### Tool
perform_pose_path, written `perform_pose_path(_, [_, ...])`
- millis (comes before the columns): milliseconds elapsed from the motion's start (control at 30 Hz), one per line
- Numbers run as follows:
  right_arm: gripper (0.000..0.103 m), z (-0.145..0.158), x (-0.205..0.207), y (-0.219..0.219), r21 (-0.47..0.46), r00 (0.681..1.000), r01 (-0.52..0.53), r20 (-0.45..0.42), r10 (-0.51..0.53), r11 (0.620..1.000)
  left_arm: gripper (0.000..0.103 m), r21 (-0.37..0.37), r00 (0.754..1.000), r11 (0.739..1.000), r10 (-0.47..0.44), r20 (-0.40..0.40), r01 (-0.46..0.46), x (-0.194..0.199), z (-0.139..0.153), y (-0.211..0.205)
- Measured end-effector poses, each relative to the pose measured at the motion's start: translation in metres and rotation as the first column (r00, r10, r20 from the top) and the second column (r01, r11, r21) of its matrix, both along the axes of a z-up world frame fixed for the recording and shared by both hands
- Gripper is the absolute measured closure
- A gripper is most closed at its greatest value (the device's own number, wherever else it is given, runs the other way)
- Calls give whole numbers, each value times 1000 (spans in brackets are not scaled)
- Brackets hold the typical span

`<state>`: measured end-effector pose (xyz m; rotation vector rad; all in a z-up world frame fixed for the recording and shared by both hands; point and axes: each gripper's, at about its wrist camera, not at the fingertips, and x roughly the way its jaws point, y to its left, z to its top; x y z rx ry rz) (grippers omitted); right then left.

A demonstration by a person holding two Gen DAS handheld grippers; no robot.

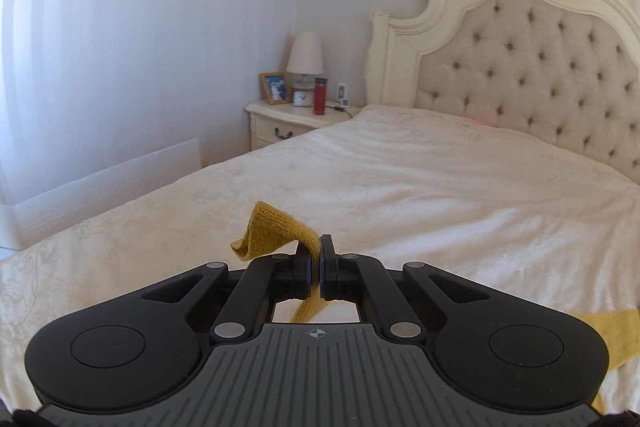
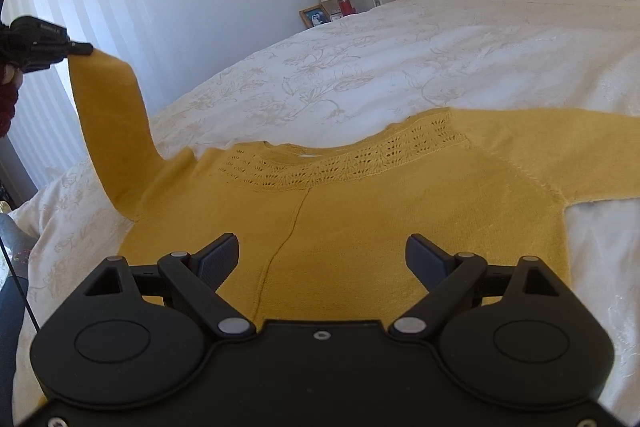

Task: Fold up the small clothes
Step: 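Lift the sleeve with the left gripper and fold it across the sweater body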

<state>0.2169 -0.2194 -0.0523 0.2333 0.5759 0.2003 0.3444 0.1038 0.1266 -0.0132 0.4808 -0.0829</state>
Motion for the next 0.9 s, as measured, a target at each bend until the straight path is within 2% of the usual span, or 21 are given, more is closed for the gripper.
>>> perform_pose_path(67, [12,2,0,-9,0,1000,23,4,-23,1000,100,-6,998,998,-59,-6,59,4,-7,-30])
perform_pose_path(167, [12,5,1,-27,56,998,65,-1,-65,996,100,-35,992,992,-124,-21,123,10,-22,-71])
perform_pose_path(367, [12,7,3,-54,88,989,147,-5,-147,985,100,-64,975,976,-211,-66,207,12,-64,-146])
perform_pose_path(500, [12,5,6,-63,92,984,176,-12,-176,980,100,-80,964,969,-240,-117,232,9,-94,-179])
perform_pose_path(633, [12,2,7,-69,94,980,200,-29,-198,975,98,-102,948,961,-271,-168,256,9,-120,-194])
perform_pose_path(700, [12,0,8,-71,93,977,214,-37,-211,973,96,-76,937,955,-295,-189,285,6,-128,-204])
perform_pose_path(733, [12,-1,8,-72,91,976,219,-41,-216,971,91,-70,931,951,-308,-195,300,5,-131,-206])
perform_pose_path(767, [12,-2,8,-72,91,975,222,-44,-219,971,79,-61,924,945,-328,-199,322,1,-133,-212])
perform_pose_path(833, [12,-5,9,-73,88,973,229,-55,-225,969,70,-51,915,935,-355,-192,352,-5,-133,-217])
perform_pose_path(900, [12,-7,10,-72,84,972,231,-64,-226,969,70,-35,902,917,-398,-169,398,-15,-130,-228])
